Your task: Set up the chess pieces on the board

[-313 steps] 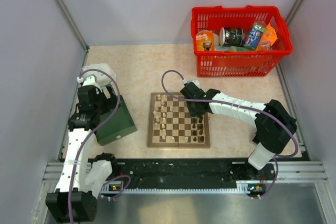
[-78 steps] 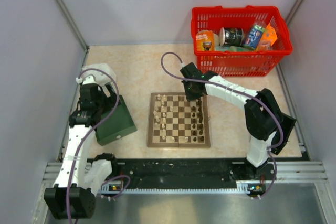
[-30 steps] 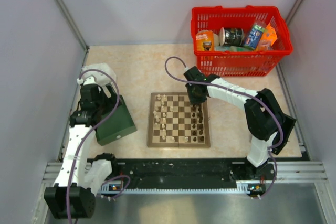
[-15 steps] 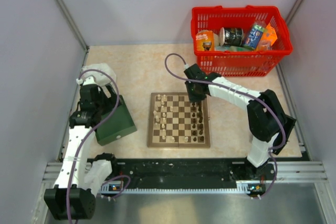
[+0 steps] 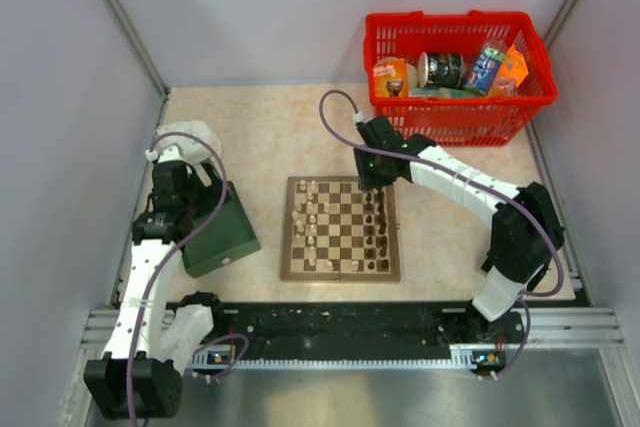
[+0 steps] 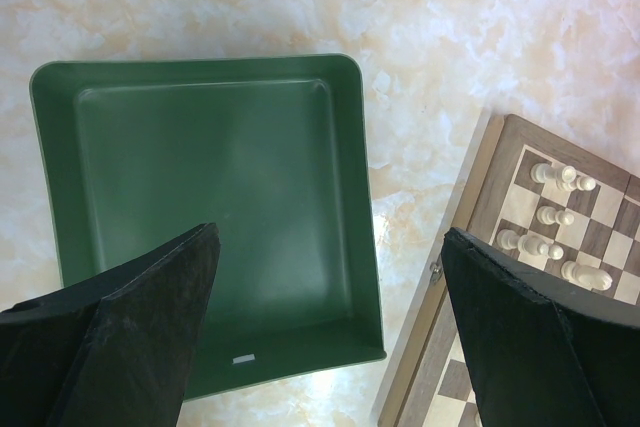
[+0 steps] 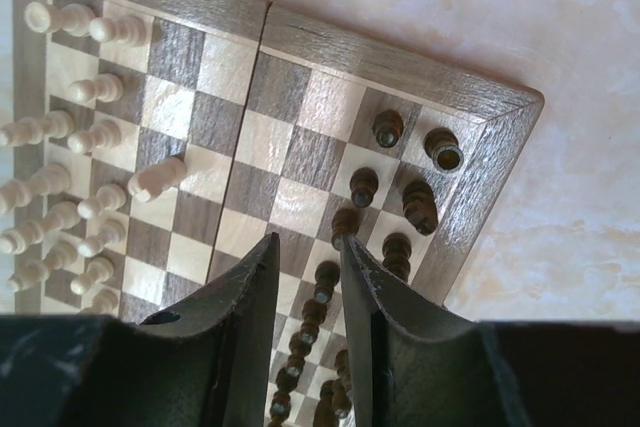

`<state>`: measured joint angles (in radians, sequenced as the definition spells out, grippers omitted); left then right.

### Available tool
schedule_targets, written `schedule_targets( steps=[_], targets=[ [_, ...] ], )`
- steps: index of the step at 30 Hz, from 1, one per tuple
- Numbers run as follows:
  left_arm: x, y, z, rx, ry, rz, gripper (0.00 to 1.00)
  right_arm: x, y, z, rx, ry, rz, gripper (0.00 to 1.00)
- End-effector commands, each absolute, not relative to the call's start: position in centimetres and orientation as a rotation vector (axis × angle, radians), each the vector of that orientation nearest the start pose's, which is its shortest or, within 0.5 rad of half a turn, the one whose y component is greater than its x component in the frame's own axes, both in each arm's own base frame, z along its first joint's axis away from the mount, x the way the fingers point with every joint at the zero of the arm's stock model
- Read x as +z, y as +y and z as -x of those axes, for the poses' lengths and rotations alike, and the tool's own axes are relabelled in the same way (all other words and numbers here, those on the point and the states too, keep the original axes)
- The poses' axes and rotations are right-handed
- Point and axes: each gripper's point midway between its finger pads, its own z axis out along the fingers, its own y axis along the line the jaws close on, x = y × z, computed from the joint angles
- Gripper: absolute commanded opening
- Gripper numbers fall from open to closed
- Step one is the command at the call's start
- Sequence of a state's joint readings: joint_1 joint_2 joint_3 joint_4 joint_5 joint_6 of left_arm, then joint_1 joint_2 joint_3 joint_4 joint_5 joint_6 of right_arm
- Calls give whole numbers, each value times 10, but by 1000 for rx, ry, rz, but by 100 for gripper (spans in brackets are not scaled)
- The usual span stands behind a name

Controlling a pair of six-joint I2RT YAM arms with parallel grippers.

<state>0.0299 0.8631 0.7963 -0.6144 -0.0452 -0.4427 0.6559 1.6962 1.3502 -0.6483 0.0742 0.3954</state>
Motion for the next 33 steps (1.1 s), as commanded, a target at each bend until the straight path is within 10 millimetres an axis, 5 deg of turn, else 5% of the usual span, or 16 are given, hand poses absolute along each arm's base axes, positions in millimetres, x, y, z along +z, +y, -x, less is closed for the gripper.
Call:
schedule_targets(
  steps=[1, 8, 15, 33],
  targets=[
    [178, -2, -271, -176, 2160, 545, 98, 158, 257, -317, 426, 2503, 301, 33],
    [177, -2, -272, -175, 2157, 543, 98, 162, 275, -272, 474, 2523, 408, 37],
    [175, -3, -273, -186, 2157, 542, 98, 140, 298, -226, 463, 2576, 523, 41],
    [172, -2, -259, -169, 2164, 550, 98, 122, 344, -288, 398, 2522, 506, 42]
  ],
)
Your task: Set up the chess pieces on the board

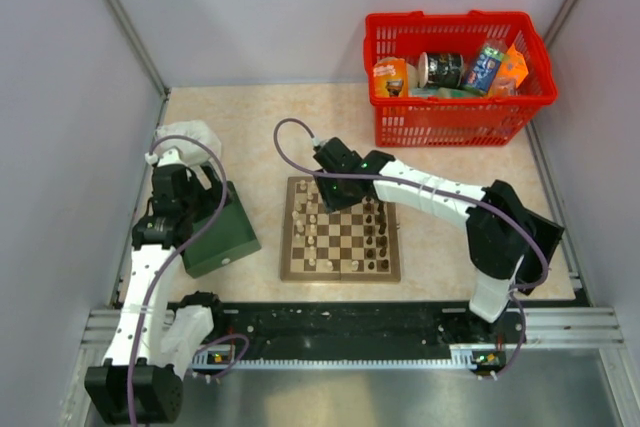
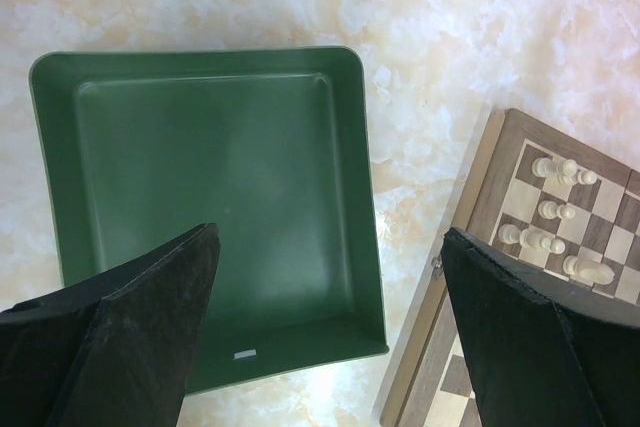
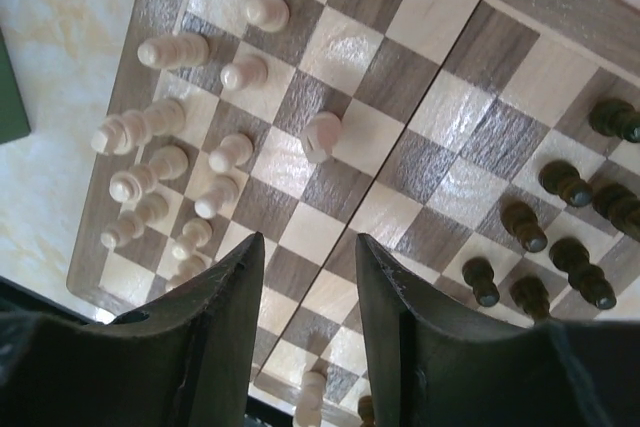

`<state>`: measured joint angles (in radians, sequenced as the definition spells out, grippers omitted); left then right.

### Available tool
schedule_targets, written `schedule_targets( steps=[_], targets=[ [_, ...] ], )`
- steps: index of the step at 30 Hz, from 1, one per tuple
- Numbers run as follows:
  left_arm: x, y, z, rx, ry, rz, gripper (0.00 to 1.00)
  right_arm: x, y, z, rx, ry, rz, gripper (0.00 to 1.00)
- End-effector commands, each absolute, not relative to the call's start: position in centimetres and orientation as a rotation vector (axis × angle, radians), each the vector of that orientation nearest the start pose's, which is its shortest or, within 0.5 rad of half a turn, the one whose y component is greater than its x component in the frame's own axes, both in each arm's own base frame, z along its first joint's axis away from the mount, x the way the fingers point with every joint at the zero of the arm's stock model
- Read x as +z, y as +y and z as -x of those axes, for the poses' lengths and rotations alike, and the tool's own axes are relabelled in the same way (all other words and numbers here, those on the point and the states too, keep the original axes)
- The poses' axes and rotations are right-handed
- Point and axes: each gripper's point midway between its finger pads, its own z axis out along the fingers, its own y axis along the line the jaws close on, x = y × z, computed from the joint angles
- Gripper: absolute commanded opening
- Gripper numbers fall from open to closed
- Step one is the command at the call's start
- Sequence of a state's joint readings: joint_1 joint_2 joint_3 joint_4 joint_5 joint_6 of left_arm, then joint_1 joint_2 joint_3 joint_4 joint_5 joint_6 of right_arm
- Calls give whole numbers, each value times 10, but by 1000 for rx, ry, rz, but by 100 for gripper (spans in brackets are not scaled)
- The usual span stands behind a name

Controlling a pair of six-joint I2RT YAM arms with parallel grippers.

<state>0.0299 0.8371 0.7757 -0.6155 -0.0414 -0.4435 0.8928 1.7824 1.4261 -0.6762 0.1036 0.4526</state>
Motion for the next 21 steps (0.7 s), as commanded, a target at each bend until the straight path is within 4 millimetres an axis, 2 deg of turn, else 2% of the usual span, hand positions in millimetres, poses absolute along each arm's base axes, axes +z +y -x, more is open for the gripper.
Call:
schedule_targets(
  steps=[1, 7, 11, 21],
  targets=[
    [173, 0, -258, -162, 2160, 552, 98, 120, 346, -289, 403, 2527, 506, 42],
    [172, 1, -255, -149, 2157, 557, 98, 110, 353, -294, 408, 2539, 533, 41],
    [173, 2, -256, -150, 2157, 557, 98, 100, 352, -296, 383, 2554, 544, 40],
    [170, 2, -255, -146, 2167, 560, 98, 91, 353, -304, 358, 2564, 546, 38]
  ],
)
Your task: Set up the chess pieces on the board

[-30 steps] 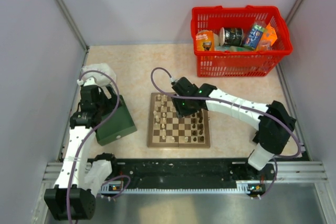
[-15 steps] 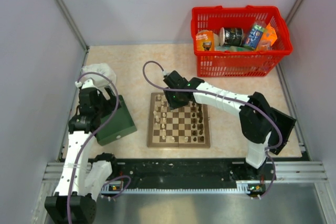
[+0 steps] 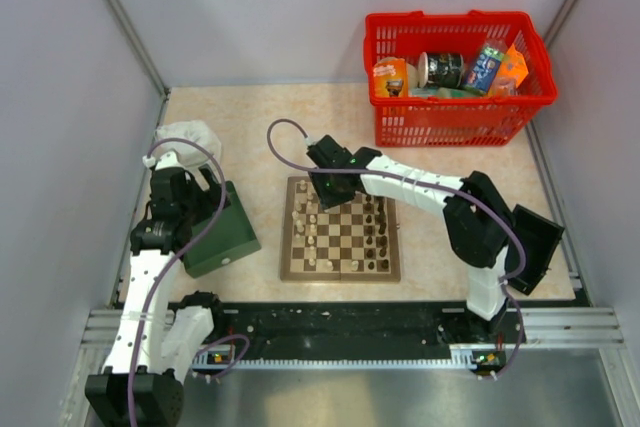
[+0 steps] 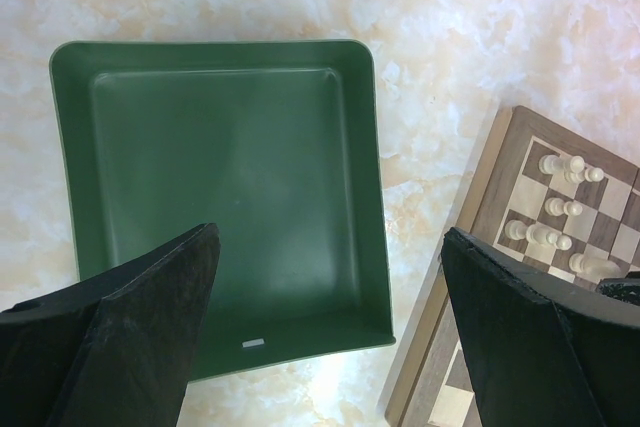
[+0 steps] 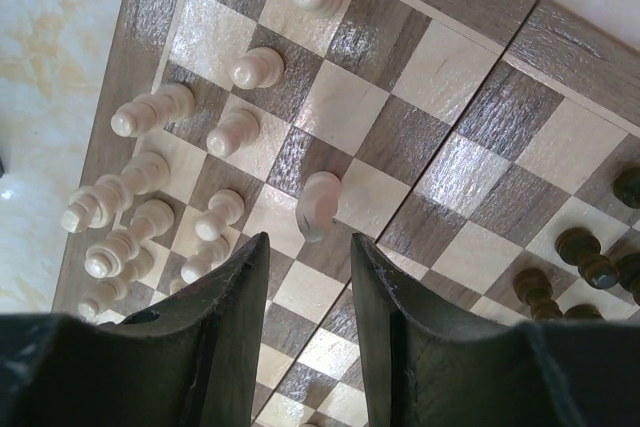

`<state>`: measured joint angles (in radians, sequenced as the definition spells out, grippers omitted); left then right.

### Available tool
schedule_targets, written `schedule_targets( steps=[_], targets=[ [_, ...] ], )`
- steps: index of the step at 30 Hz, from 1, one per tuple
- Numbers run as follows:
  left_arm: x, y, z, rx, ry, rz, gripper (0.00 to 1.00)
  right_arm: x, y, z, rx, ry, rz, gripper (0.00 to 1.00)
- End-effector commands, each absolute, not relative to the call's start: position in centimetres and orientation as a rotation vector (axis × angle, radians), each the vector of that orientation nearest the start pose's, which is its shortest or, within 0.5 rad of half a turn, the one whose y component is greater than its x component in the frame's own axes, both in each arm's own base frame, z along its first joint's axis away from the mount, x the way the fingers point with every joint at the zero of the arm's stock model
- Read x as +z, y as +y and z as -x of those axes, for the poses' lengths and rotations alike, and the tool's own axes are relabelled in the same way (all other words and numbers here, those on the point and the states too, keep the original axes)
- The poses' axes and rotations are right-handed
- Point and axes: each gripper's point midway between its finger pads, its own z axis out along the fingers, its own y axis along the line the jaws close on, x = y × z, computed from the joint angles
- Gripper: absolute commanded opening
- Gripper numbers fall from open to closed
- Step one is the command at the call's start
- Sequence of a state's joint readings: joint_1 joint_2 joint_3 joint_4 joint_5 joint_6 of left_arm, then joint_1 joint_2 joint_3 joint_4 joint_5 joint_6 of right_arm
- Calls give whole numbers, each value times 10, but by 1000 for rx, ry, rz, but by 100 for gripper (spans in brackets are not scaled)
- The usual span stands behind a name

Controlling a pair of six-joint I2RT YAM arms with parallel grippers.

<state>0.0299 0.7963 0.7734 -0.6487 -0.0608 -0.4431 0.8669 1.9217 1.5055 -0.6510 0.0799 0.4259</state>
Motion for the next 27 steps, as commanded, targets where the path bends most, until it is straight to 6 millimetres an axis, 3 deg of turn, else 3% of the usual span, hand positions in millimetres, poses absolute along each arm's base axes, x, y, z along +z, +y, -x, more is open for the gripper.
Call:
schedule_targets(
  steps=[1, 27],
  targets=[
    [170, 2, -255, -146, 2166, 560, 98, 90, 353, -304, 357, 2566, 547, 38],
    [167, 0, -256, -159, 2176, 563, 98, 87, 356, -310, 367, 2562, 559, 30]
  ],
)
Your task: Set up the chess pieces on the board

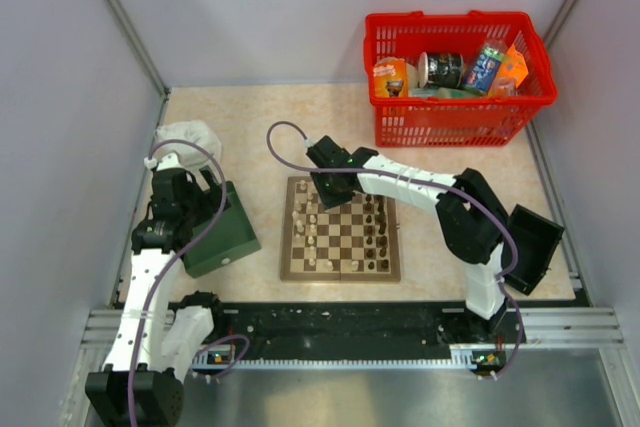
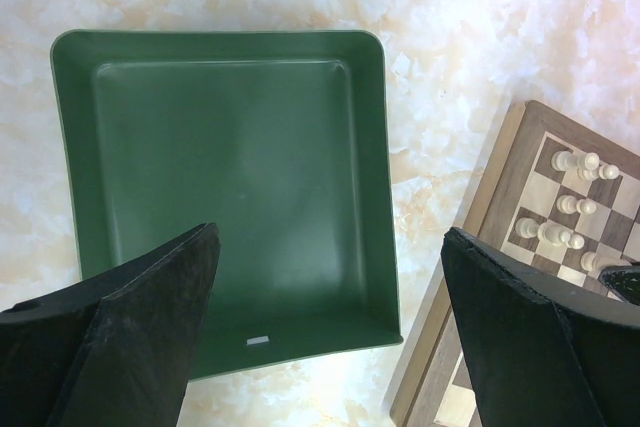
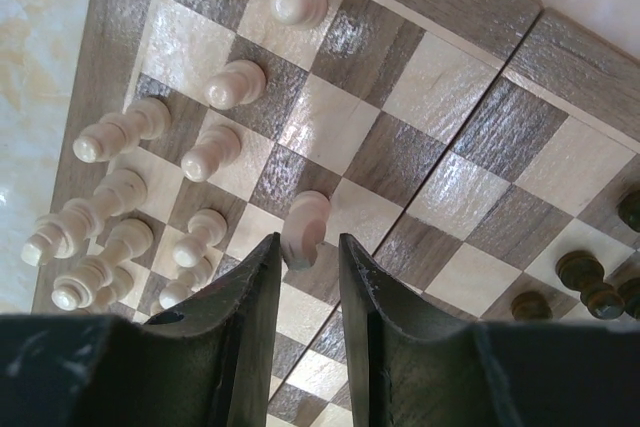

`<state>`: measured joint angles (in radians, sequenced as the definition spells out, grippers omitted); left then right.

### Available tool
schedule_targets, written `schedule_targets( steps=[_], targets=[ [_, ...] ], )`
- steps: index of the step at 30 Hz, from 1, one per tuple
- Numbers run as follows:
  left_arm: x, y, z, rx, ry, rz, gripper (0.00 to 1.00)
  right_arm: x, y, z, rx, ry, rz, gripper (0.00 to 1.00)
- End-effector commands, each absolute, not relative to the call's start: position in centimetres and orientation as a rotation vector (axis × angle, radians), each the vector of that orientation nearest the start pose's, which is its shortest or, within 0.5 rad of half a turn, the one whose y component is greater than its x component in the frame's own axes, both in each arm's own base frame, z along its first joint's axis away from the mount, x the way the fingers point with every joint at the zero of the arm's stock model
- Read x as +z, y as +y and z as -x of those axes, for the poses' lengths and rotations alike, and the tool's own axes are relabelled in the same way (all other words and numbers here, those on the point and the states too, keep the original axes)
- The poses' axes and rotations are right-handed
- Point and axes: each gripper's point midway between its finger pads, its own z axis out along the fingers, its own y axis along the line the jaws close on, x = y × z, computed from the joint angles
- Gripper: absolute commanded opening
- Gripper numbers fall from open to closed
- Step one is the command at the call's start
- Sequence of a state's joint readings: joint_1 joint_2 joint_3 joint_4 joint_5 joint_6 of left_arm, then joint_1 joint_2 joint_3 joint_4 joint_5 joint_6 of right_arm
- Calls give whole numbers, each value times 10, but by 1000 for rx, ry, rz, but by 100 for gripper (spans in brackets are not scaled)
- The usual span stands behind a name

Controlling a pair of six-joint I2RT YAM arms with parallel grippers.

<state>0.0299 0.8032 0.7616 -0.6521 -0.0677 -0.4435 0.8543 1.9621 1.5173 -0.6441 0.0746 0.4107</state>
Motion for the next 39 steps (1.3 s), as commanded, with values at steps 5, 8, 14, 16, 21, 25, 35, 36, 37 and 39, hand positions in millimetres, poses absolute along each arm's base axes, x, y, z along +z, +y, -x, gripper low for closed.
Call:
schedule_targets(
  steps=[5, 8, 14, 16, 21, 25, 35, 36, 37, 39],
  targets=[
    [167, 0, -257, -157, 2177, 558, 98, 93, 360, -310, 388, 2553, 555, 30],
    [167, 0, -257, -157, 2177, 558, 98, 94, 360, -310, 387, 2550, 556, 28],
    [171, -8, -259, -199, 2184, 508, 99, 123, 356, -315, 413, 2491, 515, 35],
    [178, -23, -264, -296, 2192, 446, 99, 142, 349, -323, 437, 2462, 457, 38],
    [198, -43, -281, -339, 2181, 352, 99, 190, 317, -339, 501, 2386, 270, 44],
    [213, -77, -299, -380, 2179, 255, 99, 215, 288, -341, 524, 2342, 149, 56],
    [205, -187, -317, -478, 2261, 105, 89, 256, 236, -329, 504, 2214, -54, 64],
    [201, -198, -319, -480, 2276, 90, 89, 261, 230, -327, 500, 2192, -78, 64],
    [198, -208, -319, -486, 2292, 78, 88, 262, 224, -325, 483, 2177, -107, 64],
    [189, -226, -319, -493, 2324, 57, 88, 270, 211, -322, 463, 2129, -164, 64]
  ],
)
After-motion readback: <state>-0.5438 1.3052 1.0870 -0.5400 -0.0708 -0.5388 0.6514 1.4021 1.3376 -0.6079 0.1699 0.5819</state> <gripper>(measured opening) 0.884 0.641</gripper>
